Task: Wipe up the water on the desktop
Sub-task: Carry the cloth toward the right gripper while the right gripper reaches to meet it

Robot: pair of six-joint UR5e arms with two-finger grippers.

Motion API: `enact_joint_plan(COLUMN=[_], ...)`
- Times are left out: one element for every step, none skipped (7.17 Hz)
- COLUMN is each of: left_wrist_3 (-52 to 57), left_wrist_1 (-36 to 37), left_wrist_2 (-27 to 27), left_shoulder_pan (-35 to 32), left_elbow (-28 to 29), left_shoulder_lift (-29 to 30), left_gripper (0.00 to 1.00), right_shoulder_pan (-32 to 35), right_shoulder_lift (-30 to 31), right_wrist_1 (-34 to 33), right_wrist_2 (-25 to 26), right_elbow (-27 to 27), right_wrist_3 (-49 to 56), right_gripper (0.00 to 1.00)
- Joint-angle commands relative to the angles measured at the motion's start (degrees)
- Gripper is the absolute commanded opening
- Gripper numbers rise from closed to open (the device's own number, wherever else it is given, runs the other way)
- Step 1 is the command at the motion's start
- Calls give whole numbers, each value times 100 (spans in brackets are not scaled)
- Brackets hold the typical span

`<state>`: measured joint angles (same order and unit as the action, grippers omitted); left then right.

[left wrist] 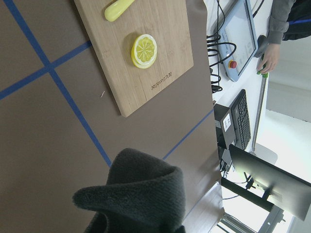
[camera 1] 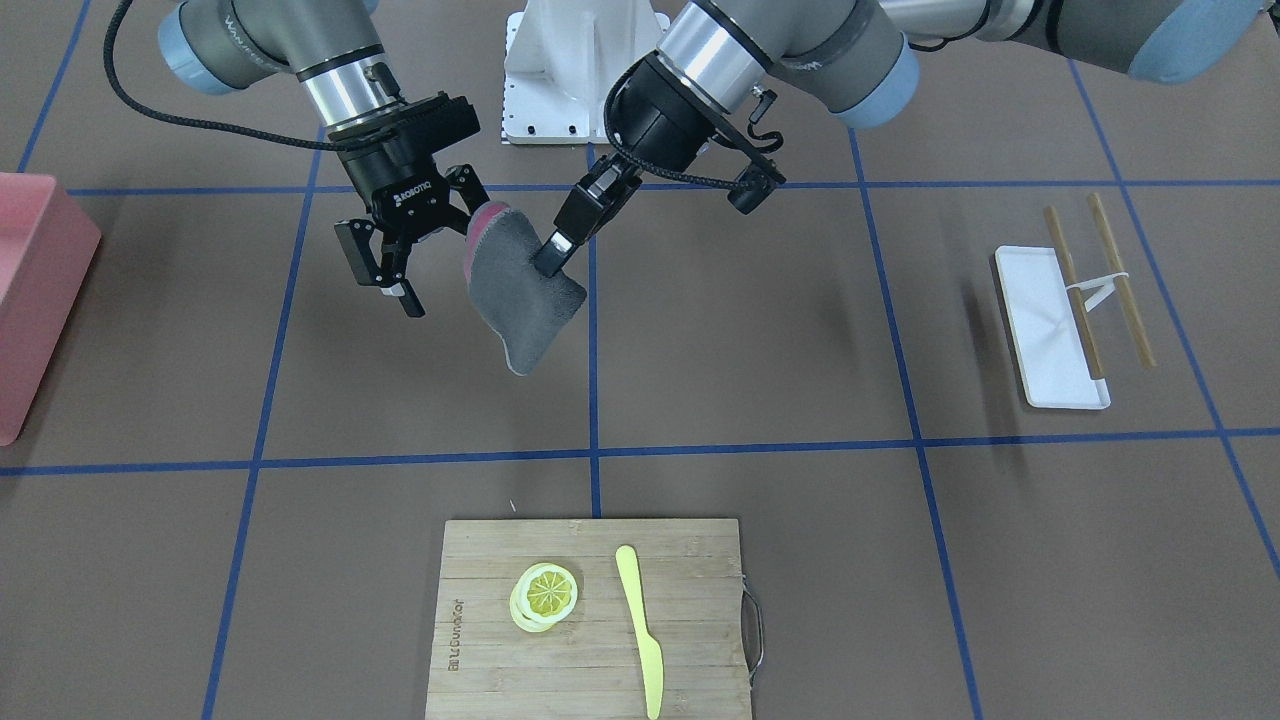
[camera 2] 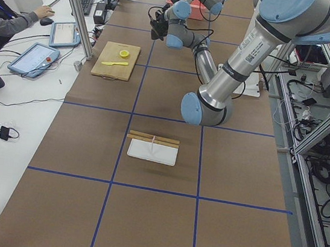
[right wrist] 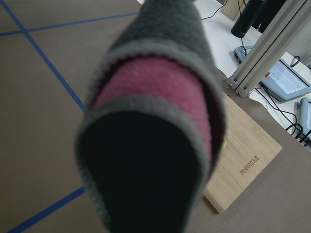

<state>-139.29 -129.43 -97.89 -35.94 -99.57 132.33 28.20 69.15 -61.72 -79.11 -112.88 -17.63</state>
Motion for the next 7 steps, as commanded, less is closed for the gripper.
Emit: enact_joint_plan(left_wrist_3=[-29,-2,33,50,51,68,251], left_wrist_1=[-12,-20,-47,-47,-47,-47,-47], left_wrist_2=[33,24,16,-2,-11,-20,-20], left_shoulder_pan=[52,96,131,132,132,132,132], left_elbow=[-1,-18,-27,-45,-62,-97,-159], left_shoulder_lift=[20,20,12,3,3,-23,-58], left_gripper=[0,0,0,0,0,0,0], right_shoulder_pan=[-236,-254,-245,-236,-167,-123,-87], right_shoulder_lift=[-94,-164,-165,-165,-156,-147,-104], right_wrist_1=[-7,-16,-7,-16,-25,-25,-25], right_wrist_2=[246,238,238,238,229,229,229], right_elbow=[-14,3,-14,-41,-58,-85,-163], right_wrist_3=[-3,-3,14,14,84,85,85], right_gripper=[99,87,67,46,26,3,0])
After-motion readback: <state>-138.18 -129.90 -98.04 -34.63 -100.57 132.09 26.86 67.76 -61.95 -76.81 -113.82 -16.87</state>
